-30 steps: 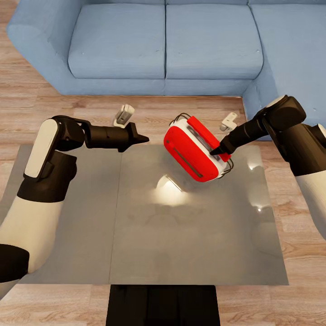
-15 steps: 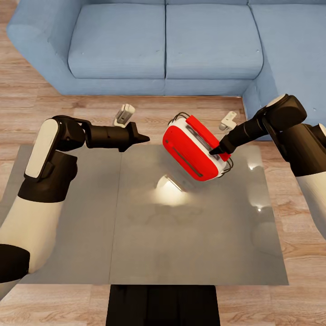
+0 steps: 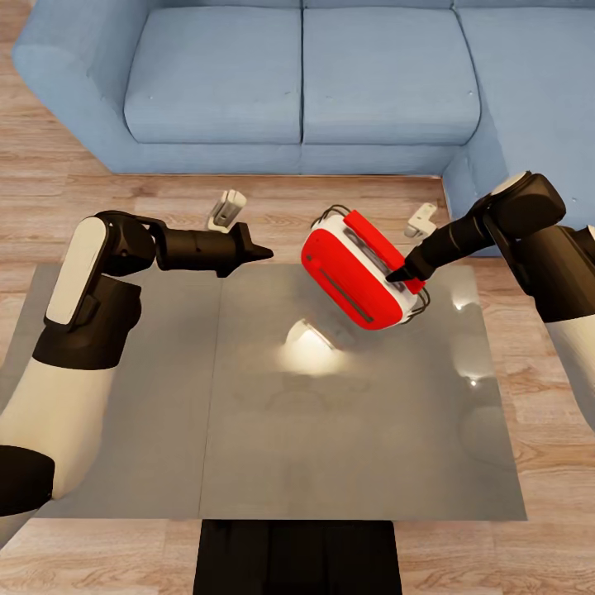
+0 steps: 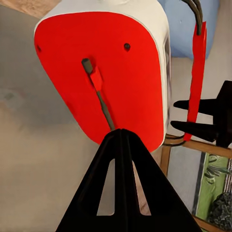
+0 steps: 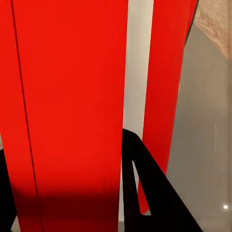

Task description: Turn on the radio receiver that's on the table in the living room.

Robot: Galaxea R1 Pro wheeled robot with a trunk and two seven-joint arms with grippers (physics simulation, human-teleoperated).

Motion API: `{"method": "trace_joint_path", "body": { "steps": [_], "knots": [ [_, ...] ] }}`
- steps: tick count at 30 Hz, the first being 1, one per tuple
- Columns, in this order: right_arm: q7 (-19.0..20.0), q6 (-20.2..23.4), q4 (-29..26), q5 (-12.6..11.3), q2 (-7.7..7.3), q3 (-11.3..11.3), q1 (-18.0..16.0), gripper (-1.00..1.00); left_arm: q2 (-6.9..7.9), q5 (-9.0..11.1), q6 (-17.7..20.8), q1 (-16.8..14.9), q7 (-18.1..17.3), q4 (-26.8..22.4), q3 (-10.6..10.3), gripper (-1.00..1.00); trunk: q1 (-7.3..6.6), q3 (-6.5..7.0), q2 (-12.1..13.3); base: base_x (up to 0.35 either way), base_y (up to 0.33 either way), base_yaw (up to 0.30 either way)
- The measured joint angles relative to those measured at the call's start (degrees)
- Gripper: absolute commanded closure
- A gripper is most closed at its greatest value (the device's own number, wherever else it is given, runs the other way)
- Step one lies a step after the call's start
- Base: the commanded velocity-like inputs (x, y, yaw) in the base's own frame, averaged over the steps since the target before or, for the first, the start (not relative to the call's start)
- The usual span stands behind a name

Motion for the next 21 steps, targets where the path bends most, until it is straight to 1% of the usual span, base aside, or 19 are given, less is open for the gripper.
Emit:
{"method": "trace_joint_path", "body": {
  "steps": [3, 6, 7, 8, 9, 10, 11, 12, 14, 18, 21],
  "knots": [
    [-0.26, 0.06, 0.47, 0.01, 0.42, -0.05, 0.01, 1.0, -0.02, 0.0, -0.04, 0.0, 0.01, 0.0, -0.02, 1.0, 0.0, 0.0, 0.0, 0.0, 0.0, 0.0],
    [-1.25, 0.0, 0.87, 0.8, 0.76, 0.1, 0.0, 1.0, -0.01, 0.0, -0.05, 0.0, 0.02, 0.0, -0.03, 1.0, 0.0, 0.0, 0.0, 0.0, 0.0, 0.0],
    [-2.0, -0.05, 1.2, 1.41, 1.04, 0.14, 0.0, 1.0, 0.0, -0.01, -0.05, 0.0, 0.01, 0.03, -0.02, 1.0, 0.0, 0.0, 0.0, 0.0, 0.0, 0.0],
    [-2.86, -0.13, 1.99, 2.16, 1.6, 0.29, 0.01, 1.0, 0.01, 0.0, -0.06, 0.0, -0.01, 0.05, -0.04, 1.0, 0.01, 0.0, 0.01, 0.0, 0.0, 0.0],
    [-3.76, -0.08, 3.47, 2.64, 2.52, 0.58, 0.03, 1.0, 0.02, 0.01, -0.06, 0.0, 0.0, 0.06, -0.02, 1.0, 0.01, 0.0, 0.01, 0.0, 0.0, 0.0],
    [-4.64, 0.09, 5.61, 2.83, 3.65, 0.92, 0.04, 1.0, 0.02, -0.02, -0.06, -0.01, 0.03, 0.07, -0.04, 1.0, 0.01, -0.01, 0.02, 0.0, 0.0, 0.0],
    [-5.84, 0.03, 9.21, 3.28, 5.35, 1.24, 0.03, 1.0, 0.02, -0.04, -0.06, -0.01, 0.1, 0.08, -0.06, 1.0, 0.0, 0.0, 0.01, 0.0, 0.0, 0.0],
    [-6.69, 0.11, 11.98, 3.4, 6.49, 1.5, 0.04, 1.0, 0.06, -0.09, -0.05, -0.01, 0.19, 0.09, -0.07, 1.0, 0.02, -0.01, 0.03, 0.0, 0.0, 0.0],
    [-7.62, -0.12, 13.25, 3.79, 7.45, 1.62, 0.0, 1.0, 0.11, -0.04, -0.05, 0.0, 0.39, 0.2, -0.08, 1.0, 0.0, 0.0, 0.0, 0.0, 0.0, 0.0],
    [-9.26, -0.09, 11.93, 3.88, 7.72, 1.7, 0.24, 1.0, 0.16, -0.09, -0.04, 0.02, 0.66, 1.47, -0.08, 1.0, 0.0, 0.0, 0.0, 0.0, 0.0, 0.0],
    [-10.73, -0.06, 12.01, 3.87, 7.96, 1.71, 0.33, 1.0, 0.21, -0.16, -0.04, 0.29, 0.68, 2.54, -0.1, 1.0, 0.0, 0.0, 0.0, 0.0, 0.0, 0.0]
  ]
}}
